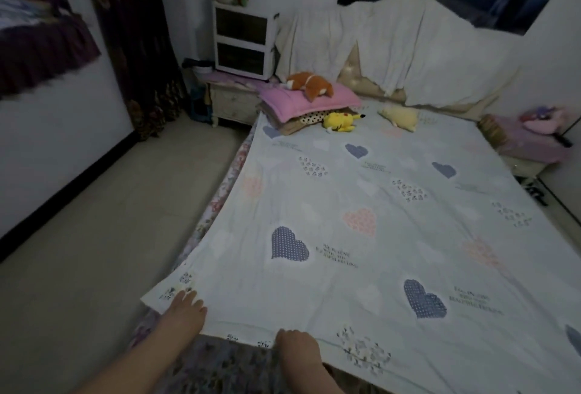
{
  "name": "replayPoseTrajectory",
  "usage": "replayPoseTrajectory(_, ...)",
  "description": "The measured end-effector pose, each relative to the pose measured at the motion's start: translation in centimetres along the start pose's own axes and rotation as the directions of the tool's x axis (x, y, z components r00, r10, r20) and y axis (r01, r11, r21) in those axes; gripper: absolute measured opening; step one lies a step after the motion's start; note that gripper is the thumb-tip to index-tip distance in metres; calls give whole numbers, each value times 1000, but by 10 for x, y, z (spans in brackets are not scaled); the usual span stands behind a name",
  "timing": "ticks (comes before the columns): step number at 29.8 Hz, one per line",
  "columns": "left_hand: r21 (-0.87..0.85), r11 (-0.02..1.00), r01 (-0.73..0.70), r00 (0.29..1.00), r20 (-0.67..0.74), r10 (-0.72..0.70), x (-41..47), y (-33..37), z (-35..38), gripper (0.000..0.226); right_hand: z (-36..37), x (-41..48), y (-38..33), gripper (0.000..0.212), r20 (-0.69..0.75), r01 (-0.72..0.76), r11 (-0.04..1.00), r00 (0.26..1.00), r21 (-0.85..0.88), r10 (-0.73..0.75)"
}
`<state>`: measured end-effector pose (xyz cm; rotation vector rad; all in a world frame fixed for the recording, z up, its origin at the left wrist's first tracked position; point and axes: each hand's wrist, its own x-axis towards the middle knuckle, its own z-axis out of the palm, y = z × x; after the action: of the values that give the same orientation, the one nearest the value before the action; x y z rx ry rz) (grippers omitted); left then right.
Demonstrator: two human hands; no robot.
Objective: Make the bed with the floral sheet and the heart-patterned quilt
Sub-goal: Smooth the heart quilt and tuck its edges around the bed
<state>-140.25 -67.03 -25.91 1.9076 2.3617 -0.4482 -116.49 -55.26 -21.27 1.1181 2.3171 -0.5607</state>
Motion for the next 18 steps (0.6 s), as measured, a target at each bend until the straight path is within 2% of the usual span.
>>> replayPoseTrajectory(3,-47,999,21,1000,4,-21,-7,-17,4,33,3,0,-18,37,-18,-26,1000,999,-1,26)
replayPoseTrajectory(9,-141,990,-26,999,20,29,-20,-43,19,40,15,-2,-53,34,-13,-86,996,996,11,86)
replayPoseTrajectory(14,-145,985,-89,994,43,96,-25,-94,46,38,24,5,-108,34,-25,-152,987,988,44,154)
replayPoseTrajectory(18,-135,979,-152,985,60,161,-32,-118,62,44,43,10,-140,34,-56,-164,986,985,-1,164)
